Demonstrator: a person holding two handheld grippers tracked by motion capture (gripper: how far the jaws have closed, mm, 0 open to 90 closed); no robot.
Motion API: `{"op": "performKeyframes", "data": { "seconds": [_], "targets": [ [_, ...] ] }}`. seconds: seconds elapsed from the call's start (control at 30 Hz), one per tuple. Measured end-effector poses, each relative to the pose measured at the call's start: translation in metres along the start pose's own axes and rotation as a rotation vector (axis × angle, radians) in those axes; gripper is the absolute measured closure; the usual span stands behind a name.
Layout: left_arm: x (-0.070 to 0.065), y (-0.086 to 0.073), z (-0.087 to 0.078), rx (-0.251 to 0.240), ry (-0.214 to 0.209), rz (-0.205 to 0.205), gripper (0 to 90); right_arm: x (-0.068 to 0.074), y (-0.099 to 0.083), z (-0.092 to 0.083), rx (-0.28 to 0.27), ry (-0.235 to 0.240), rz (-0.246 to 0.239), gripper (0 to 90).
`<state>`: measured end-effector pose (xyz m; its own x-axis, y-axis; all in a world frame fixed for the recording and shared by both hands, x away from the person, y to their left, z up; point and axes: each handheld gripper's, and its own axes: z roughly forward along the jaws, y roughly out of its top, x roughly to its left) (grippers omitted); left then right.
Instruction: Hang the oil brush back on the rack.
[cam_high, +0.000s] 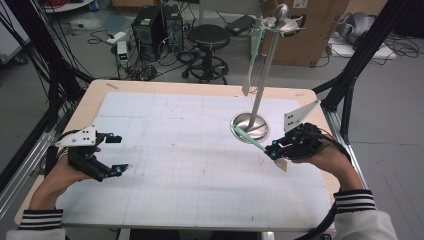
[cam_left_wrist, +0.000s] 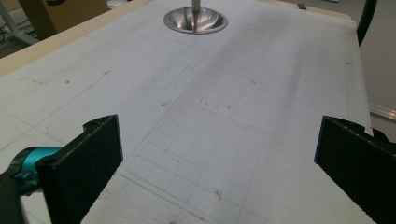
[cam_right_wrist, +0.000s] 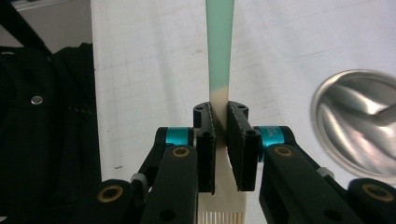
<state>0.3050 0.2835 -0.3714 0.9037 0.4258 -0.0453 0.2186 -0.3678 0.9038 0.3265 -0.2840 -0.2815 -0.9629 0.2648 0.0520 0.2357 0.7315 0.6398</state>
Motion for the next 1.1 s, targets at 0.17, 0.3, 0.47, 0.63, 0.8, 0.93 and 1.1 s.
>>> {"op": "performKeyframes", "data": {
  "seconds": [0.17,0.3,0.47,0.63,0.8,0.93,1.1],
  "targets": [
    [0.0,0.0,0.0,0.004,-0.002,0.002,1.6,-0.003,0.0,-0.026,-0.059,-0.024,0.025,81.7],
    [0.001,0.0,0.0,0.003,0.0,0.0,1.6,-0.008,-0.002,-0.048,-0.089,-0.055,0.049,81.8],
    [0.002,-0.002,0.001,0.007,-0.001,-0.003,1.6,-0.014,-0.006,-0.072,-0.132,-0.074,0.073,81.8],
    [0.003,-0.003,0.002,0.011,-0.001,-0.009,1.6,-0.025,-0.009,-0.089,-0.173,-0.096,0.097,81.8],
    [0.003,-0.003,0.001,0.007,0.001,-0.009,1.6,-0.034,-0.01,-0.104,-0.192,-0.112,0.121,81.8],
    [0.004,-0.003,0.0,0.003,0.006,-0.015,1.6,-0.039,-0.009,-0.115,-0.223,-0.12,0.143,81.8],
    [0.004,-0.003,0.001,0.004,0.006,-0.017,1.7,-0.044,-0.006,-0.123,-0.243,-0.129,0.141,81.8]
  ]
}}
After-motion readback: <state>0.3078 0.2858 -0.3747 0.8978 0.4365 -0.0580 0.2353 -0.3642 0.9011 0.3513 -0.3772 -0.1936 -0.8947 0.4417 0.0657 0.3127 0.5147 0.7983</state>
